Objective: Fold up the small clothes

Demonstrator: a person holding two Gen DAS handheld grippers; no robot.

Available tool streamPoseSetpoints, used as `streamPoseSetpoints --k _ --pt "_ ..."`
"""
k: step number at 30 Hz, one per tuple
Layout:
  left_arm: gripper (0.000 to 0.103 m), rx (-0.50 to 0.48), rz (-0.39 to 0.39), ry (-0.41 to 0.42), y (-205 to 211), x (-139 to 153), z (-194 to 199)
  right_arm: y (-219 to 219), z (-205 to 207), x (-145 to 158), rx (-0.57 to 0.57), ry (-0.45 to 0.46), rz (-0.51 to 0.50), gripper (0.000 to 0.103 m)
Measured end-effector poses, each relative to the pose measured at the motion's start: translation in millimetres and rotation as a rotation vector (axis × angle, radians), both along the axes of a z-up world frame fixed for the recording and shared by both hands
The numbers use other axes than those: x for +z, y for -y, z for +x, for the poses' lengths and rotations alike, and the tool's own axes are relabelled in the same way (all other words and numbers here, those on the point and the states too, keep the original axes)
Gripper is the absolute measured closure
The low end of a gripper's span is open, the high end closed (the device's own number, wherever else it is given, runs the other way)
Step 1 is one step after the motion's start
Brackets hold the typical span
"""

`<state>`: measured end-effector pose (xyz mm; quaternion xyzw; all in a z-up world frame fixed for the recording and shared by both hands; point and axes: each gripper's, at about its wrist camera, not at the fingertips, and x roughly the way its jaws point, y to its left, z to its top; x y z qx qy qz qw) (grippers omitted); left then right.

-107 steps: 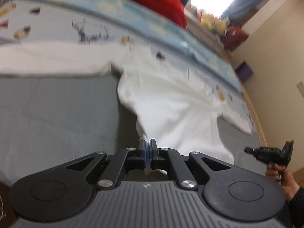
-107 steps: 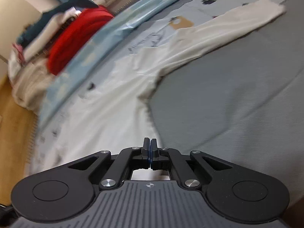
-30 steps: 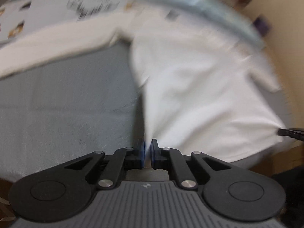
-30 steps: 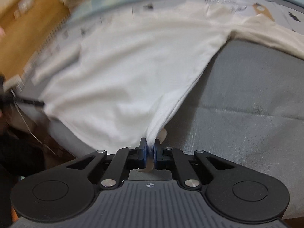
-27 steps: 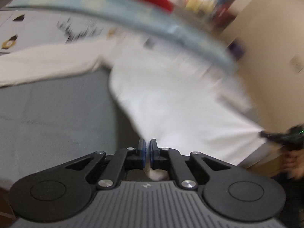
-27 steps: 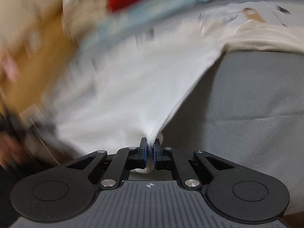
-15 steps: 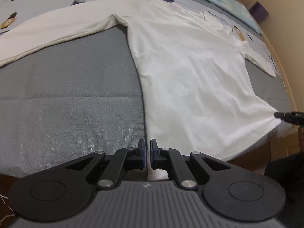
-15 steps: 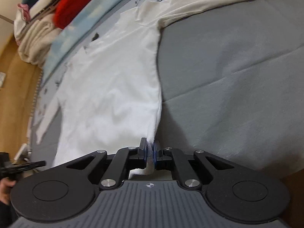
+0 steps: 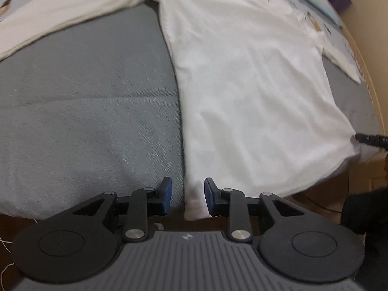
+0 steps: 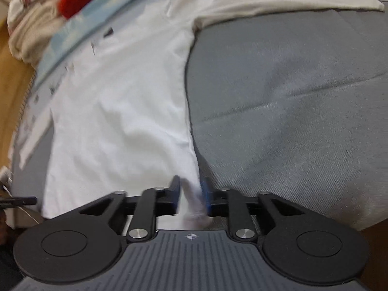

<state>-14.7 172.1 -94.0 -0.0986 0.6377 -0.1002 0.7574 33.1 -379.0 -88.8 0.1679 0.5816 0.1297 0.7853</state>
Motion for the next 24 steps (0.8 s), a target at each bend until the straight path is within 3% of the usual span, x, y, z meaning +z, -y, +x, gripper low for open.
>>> streamPoseSetpoints --k 3,5,7,8,11,13,15,17,19,24 --pt "0.071 -0.044 0.029 -0.025 10.4 -7.7 2.1 -4.5 -2.0 -5.0 0.025 -0.011 -0.034 0.062" --pt "0.071 -0.080 0.056 -0.042 16.3 -15.0 -0.8 -8.5 -3.7 -7.7 0.043 -0.026 -0.061 0.062" --pt "0.084 -0.124 0.088 -0.051 23.8 -21.4 -2.1 -14.1 -5.2 -11.9 0.072 -0.046 -0.094 0.062" --pt "0.097 -0.143 0.115 -0.046 27.3 -22.2 -2.9 -16.4 -7.0 -13.0 0.090 -0.059 -0.103 0.062" --pt "0.098 -0.106 0.126 0.008 20.2 -12.4 -1.6 -28.8 -15.2 -14.2 0.178 -0.074 -0.088 0.085" --pt "0.098 -0.095 0.141 -0.010 14.9 -12.1 -1.7 -36.2 -20.3 -6.4 0.246 -0.034 -0.028 0.086" --pt "0.098 -0.153 0.173 -0.046 23.8 -17.5 -7.1 -38.1 -20.8 -6.7 0.262 -0.038 -0.037 0.094" --pt "0.097 -0.204 0.191 -0.042 33.7 -16.6 -9.8 -37.7 -20.8 -18.1 0.253 -0.087 -0.148 0.094" --pt "0.095 -0.182 0.192 -0.010 32.0 -8.1 -6.6 -37.7 -21.7 -20.4 0.256 -0.097 -0.169 0.094" --pt "0.095 -0.085 0.112 0.087 14.5 15.4 0.9 -42.2 -27.3 -6.3 0.270 -0.016 -0.197 0.092"
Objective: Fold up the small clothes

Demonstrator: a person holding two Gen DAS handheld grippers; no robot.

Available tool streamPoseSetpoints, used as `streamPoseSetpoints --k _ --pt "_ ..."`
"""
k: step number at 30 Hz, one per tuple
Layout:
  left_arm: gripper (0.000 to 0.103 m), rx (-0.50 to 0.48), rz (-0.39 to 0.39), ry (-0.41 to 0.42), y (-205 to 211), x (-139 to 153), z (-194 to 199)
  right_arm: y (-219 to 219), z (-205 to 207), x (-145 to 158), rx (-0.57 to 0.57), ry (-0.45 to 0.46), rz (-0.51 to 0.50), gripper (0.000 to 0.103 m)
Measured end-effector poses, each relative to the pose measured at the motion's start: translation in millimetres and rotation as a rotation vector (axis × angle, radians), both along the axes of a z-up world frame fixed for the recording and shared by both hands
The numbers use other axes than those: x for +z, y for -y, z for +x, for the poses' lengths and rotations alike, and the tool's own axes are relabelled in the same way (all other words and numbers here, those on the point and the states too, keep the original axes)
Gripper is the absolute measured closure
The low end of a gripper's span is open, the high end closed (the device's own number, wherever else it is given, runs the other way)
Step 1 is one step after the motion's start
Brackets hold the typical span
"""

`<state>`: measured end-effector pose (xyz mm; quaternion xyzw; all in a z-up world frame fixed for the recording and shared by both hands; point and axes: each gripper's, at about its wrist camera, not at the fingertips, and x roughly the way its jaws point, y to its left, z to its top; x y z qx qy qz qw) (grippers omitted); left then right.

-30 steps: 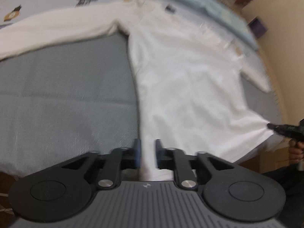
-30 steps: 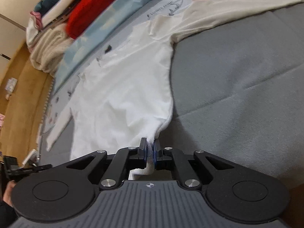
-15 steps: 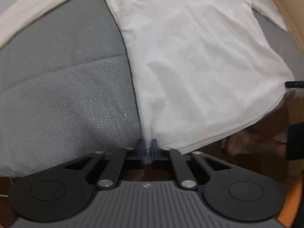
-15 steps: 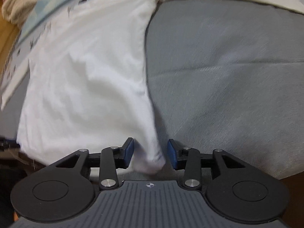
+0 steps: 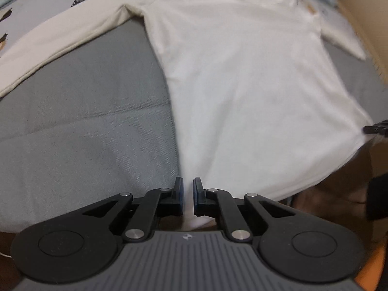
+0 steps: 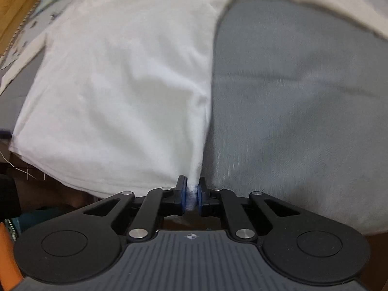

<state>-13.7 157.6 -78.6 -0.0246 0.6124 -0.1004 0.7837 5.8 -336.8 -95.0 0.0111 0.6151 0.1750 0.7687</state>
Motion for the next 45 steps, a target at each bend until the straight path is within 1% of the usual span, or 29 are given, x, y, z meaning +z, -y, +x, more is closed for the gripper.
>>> streamPoseSetpoints --k 1,3,5,7,8,9,11,12,14,18,19,21,25,27,28,30,32,34,35,37,38,41,45 --pt "0.095 -0.012 -0.008 0.002 2.4 0.9 0.1 -0.2 -2.0 7.3 0.003 0.046 0.013 0.090" --pt "0.095 -0.050 -0.003 -0.011 11.8 -3.3 -1.0 4.1 -3.4 15.9 -0.021 0.101 0.032 0.068" --pt "0.091 -0.085 0.038 -0.056 20.6 -13.0 -1.7 8.7 -1.9 20.9 -0.056 0.134 0.040 0.062" --pt "0.090 -0.105 0.111 -0.113 25.9 -25.9 -1.2 12.3 0.4 19.8 -0.075 0.134 0.043 0.062" --pt "0.090 -0.106 0.127 -0.119 26.4 -28.4 -1.2 10.8 1.3 16.0 -0.071 0.117 0.033 0.062" --pt "0.090 -0.098 0.127 -0.112 27.9 -26.4 0.9 6.5 1.7 9.2 -0.061 0.099 0.014 0.062" --pt "0.090 -0.071 0.098 -0.078 27.0 -16.6 4.8 -3.1 0.8 -1.3 -0.019 0.052 -0.066 0.062" --pt "0.087 -0.055 0.077 -0.058 25.9 -11.2 6.8 -8.3 1.4 -6.9 0.002 0.033 -0.104 0.062" --pt "0.084 -0.033 0.061 -0.043 23.5 -6.8 9.1 -15.4 4.6 -10.6 0.029 0.031 -0.127 0.062" --pt "0.084 -0.036 0.120 -0.015 29.7 -6.0 14.0 -16.6 5.2 -10.2 0.013 0.044 -0.147 0.061" --pt "0.082 -0.034 0.124 -0.006 30.0 -4.8 14.2 -17.0 5.9 -7.3 0.005 0.064 -0.153 0.061" --pt "0.071 -0.024 0.127 0.018 32.3 -2.3 13.1 -19.6 6.2 2.1 -0.017 0.119 -0.165 0.061" --pt "0.067 0.006 0.125 0.067 28.3 3.9 8.7 -20.9 11.5 24.5 -0.086 0.253 -0.175 0.061" --pt "0.060 0.027 0.132 0.092 27.2 6.0 12.4 -22.8 14.0 37.5 -0.128 0.321 -0.161 0.061" --pt "0.058 0.037 0.138 0.106 26.7 8.6 12.4 -25.0 14.7 44.6 -0.148 0.356 -0.155 0.061" --pt "0.049 0.061 0.149 0.140 26.6 14.7 15.1 -30.3 22.6 55.8 -0.173 0.411 -0.145 0.061" --pt "0.045 0.091 0.155 0.180 25.1 21.9 17.4 -38.0 23.5 71.6 -0.199 0.478 -0.122 0.060" --pt "0.044 0.123 0.166 0.234 24.3 30.2 19.9 -44.9 23.8 85.8 -0.223 0.533 -0.090 0.057" --pt "0.044 0.138 0.188 0.269 25.1 35.6 20.1 -48.7 23.8 90.4 -0.233 0.548 -0.080 0.054" --pt "0.041 0.155 0.223 0.324 27.8 42.0 22.2 -57.3 26.0 97.6 -0.247 0.558 -0.058 0.054" --pt "0.039 0.169 0.225 0.352 29.1 46.5 22.7 -62.5 28.0 99.2 -0.252 0.558 -0.047 0.054" --pt "0.039 0.205 0.229 0.420 34.0 57.3 25.0 -79.8 28.7 105.9 -0.250 0.589 -0.050 0.054" --pt "0.038 0.256 0.240 0.479 38.6 68.4 29.0 -102.6 33.6 118.7 -0.244 0.640 -0.066 0.054"
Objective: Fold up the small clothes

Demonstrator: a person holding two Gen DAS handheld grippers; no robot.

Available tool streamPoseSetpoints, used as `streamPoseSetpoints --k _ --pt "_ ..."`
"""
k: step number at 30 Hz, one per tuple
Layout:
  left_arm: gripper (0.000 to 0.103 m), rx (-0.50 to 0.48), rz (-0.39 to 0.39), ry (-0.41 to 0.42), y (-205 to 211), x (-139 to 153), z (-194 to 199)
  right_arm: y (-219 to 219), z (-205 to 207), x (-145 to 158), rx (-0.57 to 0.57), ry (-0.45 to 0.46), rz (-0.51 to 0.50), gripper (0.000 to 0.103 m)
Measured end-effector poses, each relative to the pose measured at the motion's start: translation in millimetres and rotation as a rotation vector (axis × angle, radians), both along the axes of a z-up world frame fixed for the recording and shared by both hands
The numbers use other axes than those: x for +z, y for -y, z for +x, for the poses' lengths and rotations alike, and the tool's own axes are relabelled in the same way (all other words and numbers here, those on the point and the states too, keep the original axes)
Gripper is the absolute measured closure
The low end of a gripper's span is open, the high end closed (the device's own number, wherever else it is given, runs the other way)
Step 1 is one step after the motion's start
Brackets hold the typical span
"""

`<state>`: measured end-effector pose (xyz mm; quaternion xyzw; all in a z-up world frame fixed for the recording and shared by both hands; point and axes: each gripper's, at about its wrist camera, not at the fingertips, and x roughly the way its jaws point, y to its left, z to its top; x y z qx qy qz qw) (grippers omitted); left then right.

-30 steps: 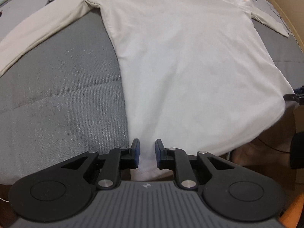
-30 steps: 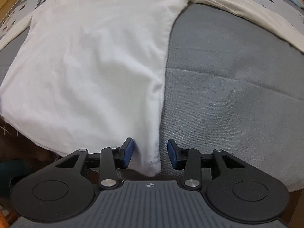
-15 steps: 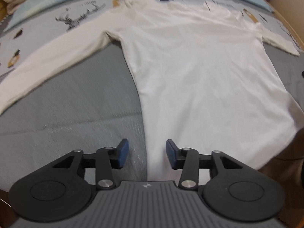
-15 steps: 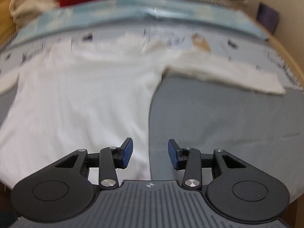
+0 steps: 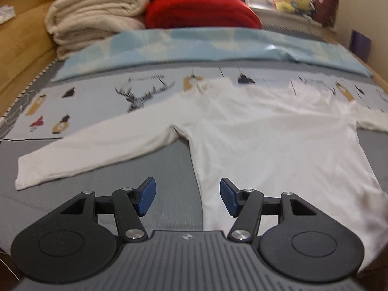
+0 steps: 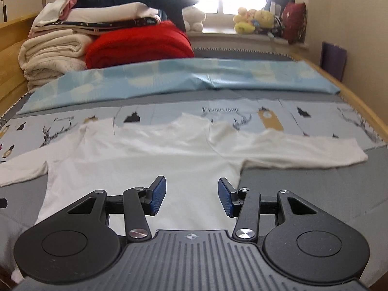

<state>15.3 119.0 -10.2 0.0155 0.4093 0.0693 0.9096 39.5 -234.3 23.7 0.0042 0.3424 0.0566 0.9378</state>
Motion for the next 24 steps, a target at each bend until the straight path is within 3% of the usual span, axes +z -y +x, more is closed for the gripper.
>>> streamPoseSetpoints --k 4,7,10,11,12,14,17,19,21,22,23,24 --pt "0.038 0.030 -0.001 0.008 3.5 3.6 9.9 -14.9 9.3 21.8 0.048 0.029 -0.029 0.049" --pt "0.038 0.027 0.000 0.000 6.9 4.2 16.2 -25.3 12.8 20.5 0.093 0.052 -0.062 0.041" --pt "0.038 0.003 0.035 0.031 10.6 11.3 17.4 -34.5 9.7 -8.0 0.102 0.049 -0.142 0.043" --pt "0.038 0.003 0.064 0.054 11.4 15.3 16.0 -41.5 15.2 -16.3 0.101 -0.009 -0.214 0.049" --pt "0.038 0.015 0.097 0.077 11.2 20.1 15.1 -45.4 15.8 -18.1 0.094 0.003 -0.242 0.051" --pt "0.038 0.053 0.110 0.093 5.5 29.3 18.9 -48.3 15.3 -13.0 0.074 0.072 -0.234 0.050" --pt "0.041 0.118 0.131 0.132 -9.0 48.8 34.7 -50.7 18.9 -13.8 0.077 0.084 -0.216 0.050" --pt "0.046 0.139 0.122 0.172 -21.4 60.4 50.2 -52.7 20.9 -15.7 0.075 0.072 -0.210 0.051" --pt "0.066 0.134 0.091 0.212 -36.9 64.7 66.2 -55.3 21.3 -16.6 0.088 0.069 -0.205 0.051" --pt "0.071 0.128 0.082 0.224 -44.4 61.9 73.0 -57.3 20.6 -17.3 0.101 0.070 -0.214 0.052" --pt "0.080 0.126 0.080 0.226 -51.7 54.9 78.3 -59.2 19.5 -18.0 0.115 0.072 -0.223 0.060" --pt "0.088 0.126 0.081 0.213 -59.7 43.9 83.6 -61.9 17.3 -18.2 0.132 0.076 -0.234 0.080"
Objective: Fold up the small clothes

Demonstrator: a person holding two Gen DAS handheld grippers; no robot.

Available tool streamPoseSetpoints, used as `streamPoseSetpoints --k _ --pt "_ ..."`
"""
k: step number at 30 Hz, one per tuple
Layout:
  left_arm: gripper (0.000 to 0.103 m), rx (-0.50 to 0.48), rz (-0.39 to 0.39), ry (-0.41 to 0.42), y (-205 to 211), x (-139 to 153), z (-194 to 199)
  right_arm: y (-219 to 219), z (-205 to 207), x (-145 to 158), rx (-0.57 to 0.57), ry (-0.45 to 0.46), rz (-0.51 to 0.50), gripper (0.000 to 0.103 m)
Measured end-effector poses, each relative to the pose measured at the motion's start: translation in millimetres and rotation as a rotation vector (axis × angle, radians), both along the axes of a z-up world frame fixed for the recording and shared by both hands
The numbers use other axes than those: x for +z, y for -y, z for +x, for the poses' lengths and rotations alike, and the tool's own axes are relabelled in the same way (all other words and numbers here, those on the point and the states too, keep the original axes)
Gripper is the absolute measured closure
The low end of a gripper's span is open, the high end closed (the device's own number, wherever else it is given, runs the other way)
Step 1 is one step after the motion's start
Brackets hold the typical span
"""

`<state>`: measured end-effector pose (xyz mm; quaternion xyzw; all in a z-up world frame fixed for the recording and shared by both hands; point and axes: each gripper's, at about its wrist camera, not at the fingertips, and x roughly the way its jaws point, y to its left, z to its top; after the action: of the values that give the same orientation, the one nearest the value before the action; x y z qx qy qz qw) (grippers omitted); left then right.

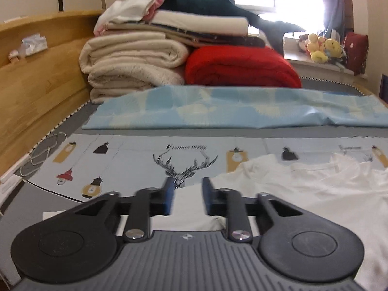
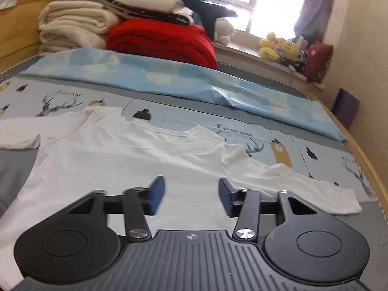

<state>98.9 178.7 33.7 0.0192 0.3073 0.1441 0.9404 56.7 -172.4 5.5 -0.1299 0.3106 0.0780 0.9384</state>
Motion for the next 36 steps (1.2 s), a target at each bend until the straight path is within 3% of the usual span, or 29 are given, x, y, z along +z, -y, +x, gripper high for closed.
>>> streamPoseSetpoints --k 2,3,5,8,11,15,19,21,24,26,30,32,36 --pt "0.090 0.033 -0.021 -0.087 -19.4 -27.6 10.3 -1.1 -2.1 1.3 0.030 0.009 -0.010 0.102" --pt "0.090 0.082 -0.063 -0.139 -33.3 -40.4 14.9 0.2 -2.8 2.7 0.035 0.014 -0.003 0.102" --pt "0.089 0.162 -0.149 -0.142 -59.3 -56.4 14.6 5.2 -2.3 4.5 0.029 0.017 0.006 0.102" --pt "0.086 0.308 -0.167 -0.186 -92.2 -87.9 13.7 13.4 4.4 3.6 -0.009 -0.002 0.006 0.101" --pt "0.069 0.448 -0.249 -0.248 -128.1 -112.9 13.8 18.8 8.8 2.2 -0.031 -0.021 0.020 0.101" --pt "0.044 0.582 -0.372 -0.195 -173.3 -122.3 -0.7 14.1 10.5 -5.4 -0.005 -0.037 -0.008 0.100" --pt "0.043 0.729 -0.520 -0.161 -212.1 -131.8 -18.1 10.0 13.3 -14.5 0.016 -0.058 -0.033 0.100" --pt "0.052 0.765 -0.568 -0.156 -224.5 -137.8 -24.2 10.5 16.2 -19.4 0.010 -0.071 -0.027 0.100" --pt "0.097 0.763 -0.495 -0.162 -227.0 -137.1 -21.4 10.8 22.7 -29.1 -0.001 -0.116 -0.021 0.100" --pt "0.100 0.766 -0.464 -0.146 -224.7 -133.7 -19.2 9.9 25.3 -37.8 0.002 -0.147 -0.018 0.100" --pt "0.101 0.700 -0.305 -0.084 -191.6 -104.4 -1.1 3.7 26.8 -62.9 0.049 -0.236 -0.066 0.099" --pt "0.101 0.601 -0.282 -0.028 -166.6 -85.4 12.3 0.3 26.3 -78.5 0.084 -0.287 -0.122 0.099" --pt "0.101 0.279 -0.280 0.077 -77.0 -45.3 47.2 1.0 27.4 -101.7 0.108 -0.369 -0.174 0.099"
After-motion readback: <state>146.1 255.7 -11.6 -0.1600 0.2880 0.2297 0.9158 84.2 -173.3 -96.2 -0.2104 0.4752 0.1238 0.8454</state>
